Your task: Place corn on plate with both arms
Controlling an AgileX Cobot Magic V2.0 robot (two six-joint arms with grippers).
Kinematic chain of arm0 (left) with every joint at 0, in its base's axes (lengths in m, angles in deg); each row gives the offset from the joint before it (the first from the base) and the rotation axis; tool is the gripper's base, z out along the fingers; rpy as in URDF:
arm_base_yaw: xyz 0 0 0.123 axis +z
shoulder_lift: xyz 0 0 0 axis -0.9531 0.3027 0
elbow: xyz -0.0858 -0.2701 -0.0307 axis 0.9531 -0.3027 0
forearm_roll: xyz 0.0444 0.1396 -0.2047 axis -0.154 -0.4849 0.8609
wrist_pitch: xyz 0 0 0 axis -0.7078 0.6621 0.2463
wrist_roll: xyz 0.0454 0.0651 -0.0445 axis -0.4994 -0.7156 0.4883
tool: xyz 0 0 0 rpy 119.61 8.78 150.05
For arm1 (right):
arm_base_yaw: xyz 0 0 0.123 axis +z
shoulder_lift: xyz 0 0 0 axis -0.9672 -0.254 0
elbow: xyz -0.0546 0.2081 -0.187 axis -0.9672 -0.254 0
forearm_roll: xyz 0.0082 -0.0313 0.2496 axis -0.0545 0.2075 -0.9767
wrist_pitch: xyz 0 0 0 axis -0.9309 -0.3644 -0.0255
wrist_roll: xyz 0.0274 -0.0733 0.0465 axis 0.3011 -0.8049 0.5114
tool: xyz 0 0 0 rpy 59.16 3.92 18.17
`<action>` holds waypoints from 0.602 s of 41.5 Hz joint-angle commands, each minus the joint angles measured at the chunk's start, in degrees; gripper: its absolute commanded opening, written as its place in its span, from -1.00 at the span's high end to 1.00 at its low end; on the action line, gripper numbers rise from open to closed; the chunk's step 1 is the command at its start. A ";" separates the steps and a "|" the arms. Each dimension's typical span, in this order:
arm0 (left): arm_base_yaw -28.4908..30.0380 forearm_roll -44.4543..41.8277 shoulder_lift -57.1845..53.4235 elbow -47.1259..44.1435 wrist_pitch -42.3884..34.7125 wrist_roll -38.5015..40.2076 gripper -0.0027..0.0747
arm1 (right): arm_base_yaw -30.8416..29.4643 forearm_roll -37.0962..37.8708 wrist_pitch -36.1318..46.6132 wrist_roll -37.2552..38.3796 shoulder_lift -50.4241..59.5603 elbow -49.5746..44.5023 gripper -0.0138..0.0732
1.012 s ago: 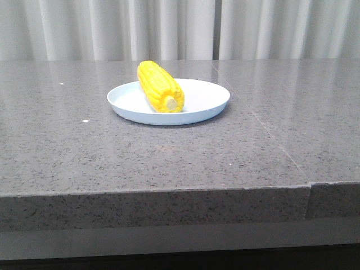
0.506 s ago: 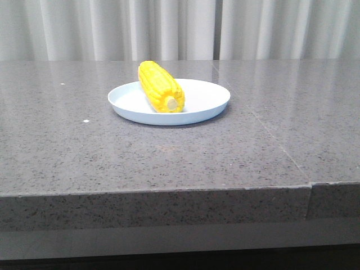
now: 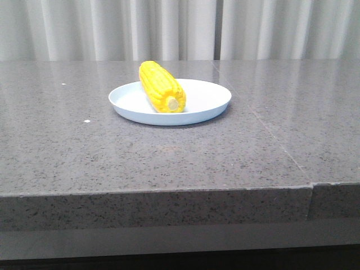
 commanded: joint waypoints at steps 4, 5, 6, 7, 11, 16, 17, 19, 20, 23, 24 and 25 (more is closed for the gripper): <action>0.12 0.39 -1.03 -0.09 -5.22 0.42 0.98 | -0.38 -0.07 4.99 0.38 0.71 0.88 0.84; 0.12 0.39 -1.03 -0.09 -5.22 0.42 0.98 | -0.38 -0.07 4.99 0.38 0.71 0.88 0.84; 0.12 0.39 -1.03 -0.09 -5.22 0.42 0.98 | -0.38 -0.07 4.99 0.38 0.71 0.88 0.84; 0.12 0.39 -1.03 -0.09 -5.22 0.42 0.98 | -0.38 -0.07 4.99 0.38 0.71 0.88 0.84; 0.12 0.39 -1.03 -0.09 -5.22 0.42 0.98 | -0.06 -0.07 4.97 0.38 0.71 0.88 0.84; 0.12 0.39 -1.03 -0.09 -5.22 0.42 0.98 | 1.35 -0.07 4.97 0.38 0.71 0.88 0.84; 0.12 0.39 -1.03 -0.09 -5.22 0.42 0.98 | 1.72 -0.07 4.97 0.38 0.71 0.88 0.84; 0.12 0.39 -1.03 -0.09 -5.22 0.42 0.98 | 2.01 -0.07 4.97 0.38 0.71 0.88 0.84; 0.12 0.39 -1.03 -0.09 -5.22 0.42 0.98 | 2.01 -0.07 4.97 0.38 0.71 0.88 0.84; 0.12 0.39 -1.03 -0.09 -5.22 0.42 0.98 | 2.01 -0.07 4.97 0.38 0.71 0.88 0.84; 0.12 0.39 -1.03 -0.09 -5.22 0.42 0.98 | 2.01 -0.07 4.97 0.38 0.71 0.88 0.84; 0.12 0.39 -1.03 -0.09 -5.22 0.42 0.98 | 2.01 -0.07 4.97 0.38 0.71 0.88 0.84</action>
